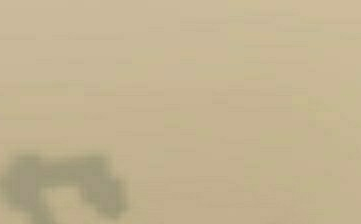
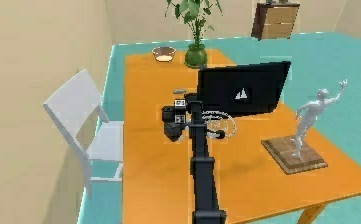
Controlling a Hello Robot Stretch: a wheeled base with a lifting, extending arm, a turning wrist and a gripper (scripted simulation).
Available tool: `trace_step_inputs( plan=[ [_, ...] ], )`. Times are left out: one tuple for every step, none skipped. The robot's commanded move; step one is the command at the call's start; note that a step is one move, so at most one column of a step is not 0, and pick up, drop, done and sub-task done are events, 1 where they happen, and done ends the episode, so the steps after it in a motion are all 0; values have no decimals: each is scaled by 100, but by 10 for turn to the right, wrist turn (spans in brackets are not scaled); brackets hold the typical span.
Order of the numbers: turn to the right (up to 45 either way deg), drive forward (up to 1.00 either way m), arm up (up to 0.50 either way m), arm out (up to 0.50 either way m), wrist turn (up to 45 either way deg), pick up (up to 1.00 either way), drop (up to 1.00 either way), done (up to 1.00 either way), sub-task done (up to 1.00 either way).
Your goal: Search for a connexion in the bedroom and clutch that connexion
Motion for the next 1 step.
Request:
trace_step_inputs(
  plan=[
    [0,0,0,0,0,0,0,100,0]
  ],
)
